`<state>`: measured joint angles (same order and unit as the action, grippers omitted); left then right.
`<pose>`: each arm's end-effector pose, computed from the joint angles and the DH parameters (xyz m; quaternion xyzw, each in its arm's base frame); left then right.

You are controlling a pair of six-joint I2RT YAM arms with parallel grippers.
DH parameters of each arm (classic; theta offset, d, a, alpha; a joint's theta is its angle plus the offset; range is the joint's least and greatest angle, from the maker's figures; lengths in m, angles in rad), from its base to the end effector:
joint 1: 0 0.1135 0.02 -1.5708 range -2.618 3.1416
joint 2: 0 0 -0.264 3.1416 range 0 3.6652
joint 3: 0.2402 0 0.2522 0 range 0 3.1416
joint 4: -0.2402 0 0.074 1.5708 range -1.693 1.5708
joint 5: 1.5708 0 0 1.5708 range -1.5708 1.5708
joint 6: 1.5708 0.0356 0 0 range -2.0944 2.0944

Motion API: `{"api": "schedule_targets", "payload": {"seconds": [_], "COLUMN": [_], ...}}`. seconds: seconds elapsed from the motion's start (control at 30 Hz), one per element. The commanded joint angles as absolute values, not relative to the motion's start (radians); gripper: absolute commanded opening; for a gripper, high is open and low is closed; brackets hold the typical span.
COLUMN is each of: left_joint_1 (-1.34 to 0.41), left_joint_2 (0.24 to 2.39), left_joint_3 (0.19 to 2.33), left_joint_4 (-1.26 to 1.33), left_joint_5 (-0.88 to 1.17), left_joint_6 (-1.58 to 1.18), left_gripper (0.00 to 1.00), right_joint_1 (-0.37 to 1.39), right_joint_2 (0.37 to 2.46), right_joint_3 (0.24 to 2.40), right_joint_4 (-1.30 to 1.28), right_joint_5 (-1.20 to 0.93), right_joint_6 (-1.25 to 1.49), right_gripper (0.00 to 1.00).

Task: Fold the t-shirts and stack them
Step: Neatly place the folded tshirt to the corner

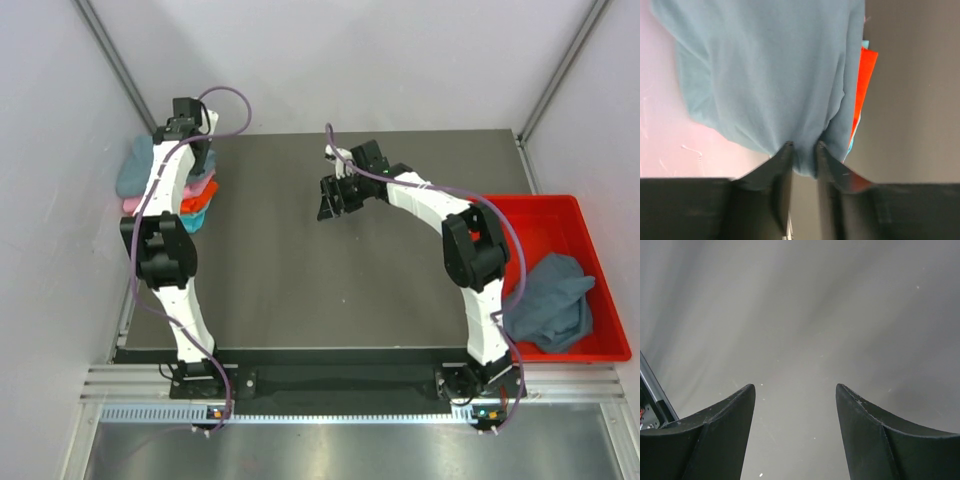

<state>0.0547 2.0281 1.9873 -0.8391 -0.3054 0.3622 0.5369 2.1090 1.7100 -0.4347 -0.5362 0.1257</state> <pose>0.4513 0.0354 0.3171 0.0915 0.9269 0.2093 0.2978 0.3986 0.2584 0.2228 -0.2771 0.8611 0.3467 0.2481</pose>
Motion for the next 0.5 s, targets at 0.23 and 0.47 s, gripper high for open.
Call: {"api": "schedule_targets", "payload": {"seconds": [0.23,0.47], "left_joint_1": [0.046,0.020], "left_joint_2": [2.031,1.977], "left_joint_3": [2.155,2.201], "left_joint_4": [-0.907,-0.792], "left_joint_5": [-0.207,0.096], "left_joint_6": [0.287,0.166], "left_gripper": [0.50,0.98], "right_joint_1": [0.539,0.428], "right_joint_2": [2.034,1.928], "right_joint_3": [1.747,1.881], "right_joint_4": [-0.428,-0.453], "right_joint_5": [-0.466,-0.214], "right_joint_6": [0.113,0.103], "right_gripper": [0.68,0.78]}}
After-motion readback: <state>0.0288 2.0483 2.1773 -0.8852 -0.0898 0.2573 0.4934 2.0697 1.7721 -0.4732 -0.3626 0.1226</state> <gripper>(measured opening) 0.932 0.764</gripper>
